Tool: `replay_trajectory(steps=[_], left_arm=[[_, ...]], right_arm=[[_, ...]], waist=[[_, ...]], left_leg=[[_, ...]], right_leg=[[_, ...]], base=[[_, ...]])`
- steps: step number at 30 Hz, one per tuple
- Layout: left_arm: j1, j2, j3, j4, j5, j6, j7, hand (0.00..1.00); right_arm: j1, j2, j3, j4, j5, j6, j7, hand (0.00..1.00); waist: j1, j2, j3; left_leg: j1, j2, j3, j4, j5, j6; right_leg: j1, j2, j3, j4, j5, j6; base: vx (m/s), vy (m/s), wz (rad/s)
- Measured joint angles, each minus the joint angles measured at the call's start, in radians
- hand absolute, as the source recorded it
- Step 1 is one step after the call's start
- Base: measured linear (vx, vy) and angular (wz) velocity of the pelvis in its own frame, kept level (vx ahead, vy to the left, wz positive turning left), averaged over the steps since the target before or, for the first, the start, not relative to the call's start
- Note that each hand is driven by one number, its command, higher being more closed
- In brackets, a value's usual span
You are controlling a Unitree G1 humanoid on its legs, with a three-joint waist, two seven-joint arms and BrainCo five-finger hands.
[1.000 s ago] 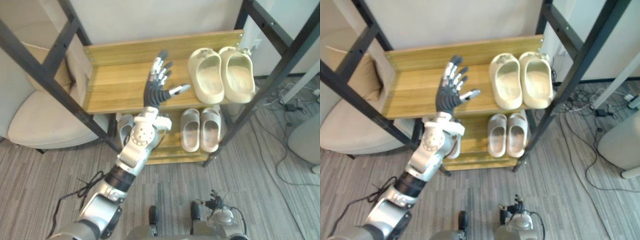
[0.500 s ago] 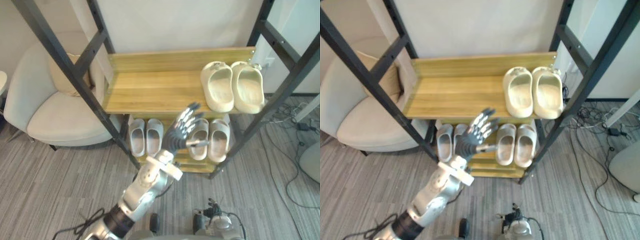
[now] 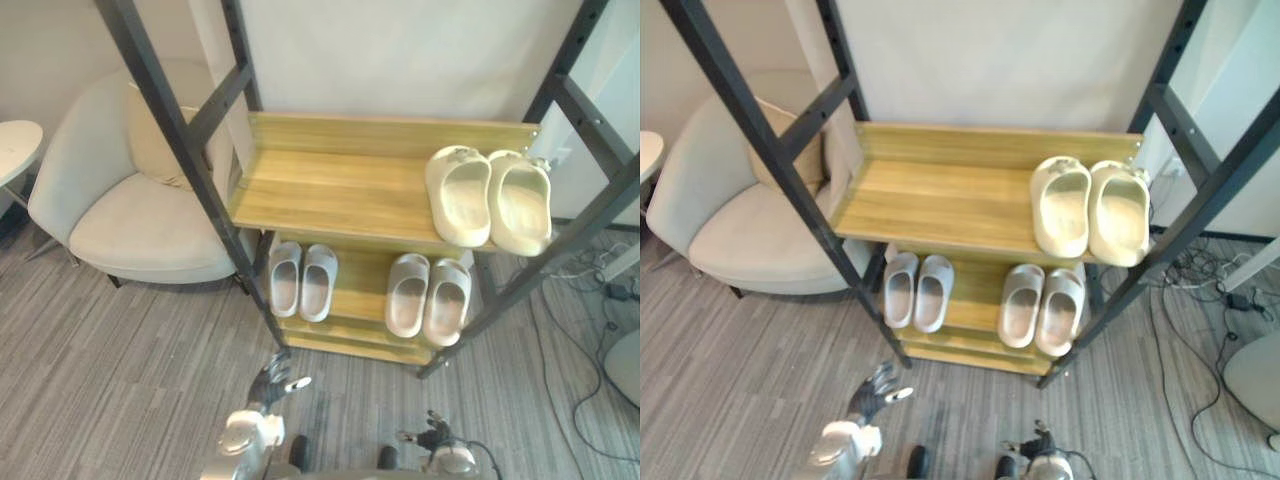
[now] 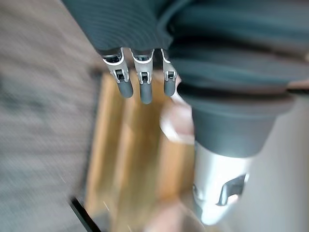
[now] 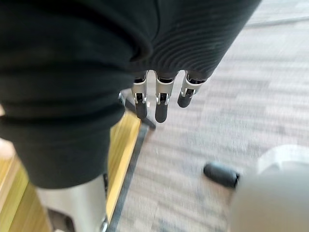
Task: Organize the slippers on the shoe rack
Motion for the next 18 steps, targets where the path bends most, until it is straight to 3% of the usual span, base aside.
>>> replay_trajectory(steps=[4,11,15,18], left_arm=[[-0.001,-0.011,0.078,0.147,0.072,0.003,0.039,0.0],[0.009,-0.051,0.12,0.216,0.138,0.006,0.067,0.0],[-0.012,-0.075,0.163,0.225,0.158,0.005,0.084,0.0],[-0.033,-0.112,0.198,0.211,0.158,0.004,0.086,0.0]], right_arm=[[0.002,0.01,-0.032,0.001,-0.001,0.001,0.001,0.0],[0.011,0.02,-0.032,0.0,-0.002,0.001,0.001,0.0],[0.017,0.018,-0.03,-0.02,-0.002,0.0,0.0,0.0],[0.004,0.01,-0.027,-0.05,-0.002,0.001,-0.001,0.0]], waist=[[0.016,-0.001,-0.001],[0.023,-0.002,-0.001],[0.025,0.002,0.003],[0.043,0.023,0.035]], left_leg=[[0.009,0.0,0.002,0.0,-0.009,-0.001],[0.01,-0.003,-0.028,0.001,-0.011,-0.002],[-0.026,-0.018,-0.111,0.027,-0.007,-0.007],[-0.062,-0.019,-0.172,0.037,0.009,-0.021]], right_leg=[[0.008,0.002,0.0,0.002,-0.009,0.001],[0.024,0.003,-0.025,0.005,-0.021,0.001],[0.041,0.0,-0.11,0.006,-0.036,0.002],[0.009,-0.016,-0.173,0.084,-0.087,0.0]], base=[[0.03,-0.007,-0.01],[0.03,-0.01,0.13],[0.01,-0.033,0.58],[-0.03,-0.031,0.68]])
